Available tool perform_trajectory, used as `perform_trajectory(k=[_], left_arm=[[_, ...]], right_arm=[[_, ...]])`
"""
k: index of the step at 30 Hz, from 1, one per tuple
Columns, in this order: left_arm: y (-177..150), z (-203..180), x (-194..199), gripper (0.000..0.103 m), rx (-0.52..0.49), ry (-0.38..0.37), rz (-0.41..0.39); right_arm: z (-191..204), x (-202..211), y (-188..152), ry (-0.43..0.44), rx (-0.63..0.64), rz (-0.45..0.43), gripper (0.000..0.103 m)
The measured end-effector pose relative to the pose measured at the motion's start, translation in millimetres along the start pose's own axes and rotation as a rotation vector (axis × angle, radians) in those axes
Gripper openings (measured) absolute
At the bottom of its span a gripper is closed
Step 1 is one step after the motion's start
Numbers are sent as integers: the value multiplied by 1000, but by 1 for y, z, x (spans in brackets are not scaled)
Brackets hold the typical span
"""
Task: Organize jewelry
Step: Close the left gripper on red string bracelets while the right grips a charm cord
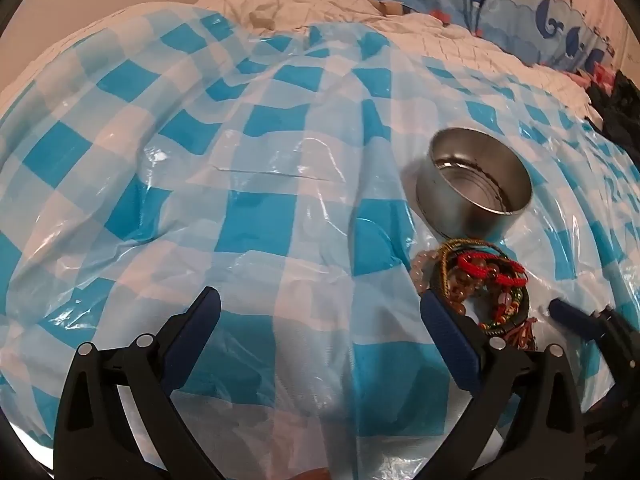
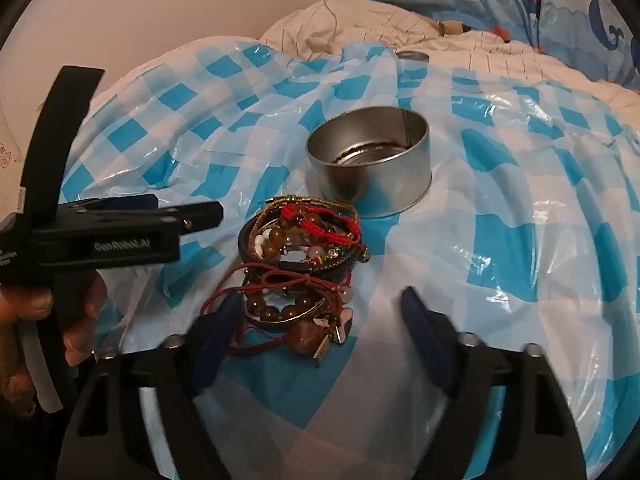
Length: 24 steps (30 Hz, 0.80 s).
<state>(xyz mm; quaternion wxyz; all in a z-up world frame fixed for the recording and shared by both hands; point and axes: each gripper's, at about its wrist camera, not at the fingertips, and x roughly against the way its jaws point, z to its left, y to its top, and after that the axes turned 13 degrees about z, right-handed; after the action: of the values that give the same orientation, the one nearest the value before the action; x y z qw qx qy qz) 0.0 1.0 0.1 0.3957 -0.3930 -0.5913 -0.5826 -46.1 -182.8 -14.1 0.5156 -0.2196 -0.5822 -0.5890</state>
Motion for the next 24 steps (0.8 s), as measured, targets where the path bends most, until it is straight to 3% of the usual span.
perform_trajectory(k=[3, 6, 7, 10, 14, 24], left_arm=[[0, 0, -1, 96, 3, -7, 4], [-1, -2, -1, 96, -4, -10, 4], [-1, -2, 0, 96, -4, -13, 4], [1, -1, 0, 96, 3, -21, 3], [3, -2, 1, 96, -4, -67, 8], [2, -46, 10, 96, -149, -151, -22]], right_arm=[[1, -2, 0, -4, 12, 6, 56], [4, 0, 0, 3, 31, 3, 35], [5, 0, 0, 3, 37, 8, 19], [9, 2, -2, -4, 56, 3, 8], [7, 12, -4, -1, 51, -16, 5], [-32, 46, -4, -62, -90, -93, 5]])
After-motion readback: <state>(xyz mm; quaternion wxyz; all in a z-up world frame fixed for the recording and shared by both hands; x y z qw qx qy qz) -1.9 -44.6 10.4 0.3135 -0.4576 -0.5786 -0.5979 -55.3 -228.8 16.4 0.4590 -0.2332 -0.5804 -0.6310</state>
